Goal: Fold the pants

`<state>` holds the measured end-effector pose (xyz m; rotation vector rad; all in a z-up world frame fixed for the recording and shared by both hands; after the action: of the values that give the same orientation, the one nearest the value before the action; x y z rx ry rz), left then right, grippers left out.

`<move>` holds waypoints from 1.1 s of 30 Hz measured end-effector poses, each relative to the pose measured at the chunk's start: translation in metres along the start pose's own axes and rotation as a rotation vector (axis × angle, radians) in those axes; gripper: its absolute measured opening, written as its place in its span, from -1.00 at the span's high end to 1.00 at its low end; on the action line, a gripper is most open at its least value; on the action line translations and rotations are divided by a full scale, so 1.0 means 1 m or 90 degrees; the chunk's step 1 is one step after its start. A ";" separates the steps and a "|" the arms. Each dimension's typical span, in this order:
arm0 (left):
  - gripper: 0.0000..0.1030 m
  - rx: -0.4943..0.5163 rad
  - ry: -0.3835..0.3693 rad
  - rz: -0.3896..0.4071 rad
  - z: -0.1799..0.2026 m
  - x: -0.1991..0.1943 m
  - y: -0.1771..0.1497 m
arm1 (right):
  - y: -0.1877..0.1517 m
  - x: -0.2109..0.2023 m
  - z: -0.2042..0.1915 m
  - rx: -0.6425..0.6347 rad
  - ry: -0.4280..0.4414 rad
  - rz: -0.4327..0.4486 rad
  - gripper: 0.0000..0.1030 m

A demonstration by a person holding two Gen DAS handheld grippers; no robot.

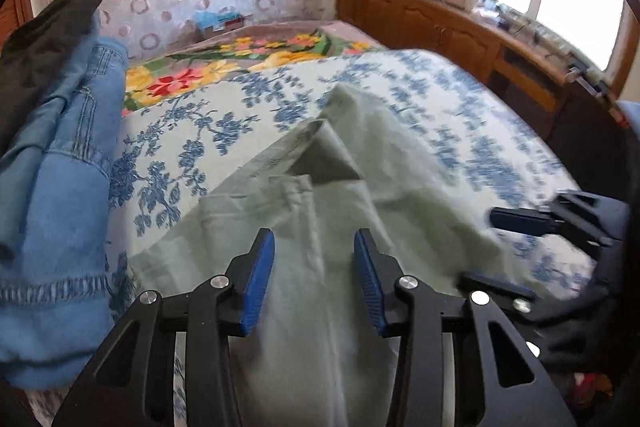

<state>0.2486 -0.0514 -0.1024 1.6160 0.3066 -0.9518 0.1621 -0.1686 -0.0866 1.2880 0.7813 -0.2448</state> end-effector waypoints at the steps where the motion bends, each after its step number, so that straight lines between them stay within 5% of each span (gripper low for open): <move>1: 0.17 0.005 0.006 -0.004 0.000 0.004 0.001 | 0.000 0.000 0.000 -0.002 -0.002 0.001 -0.09; 6: 0.18 0.004 0.019 -0.022 -0.005 0.019 0.004 | -0.001 -0.001 -0.001 -0.005 -0.005 0.002 -0.09; 14: 0.90 -0.003 0.028 0.001 -0.017 0.009 0.007 | -0.001 -0.002 0.001 -0.001 -0.003 0.002 -0.09; 21: 0.90 -0.019 0.085 0.050 -0.050 -0.028 0.011 | -0.001 -0.002 0.002 -0.003 -0.007 0.002 -0.09; 33: 0.90 -0.036 0.095 0.062 -0.067 -0.041 0.004 | -0.002 -0.002 0.001 -0.009 -0.011 0.002 -0.09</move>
<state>0.2528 0.0207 -0.0709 1.6379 0.3513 -0.7442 0.1602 -0.1701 -0.0866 1.2719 0.7655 -0.2478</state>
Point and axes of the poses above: each gripper's, at about its wrist camera, not at the fingertips, and x roughly the way its jaws point, z to its right, y to its top, the point moved 3 cm from there along x, roughly the way its jaws point, and after that the axes turned 5 degrees about z, right-handed, at the moved point
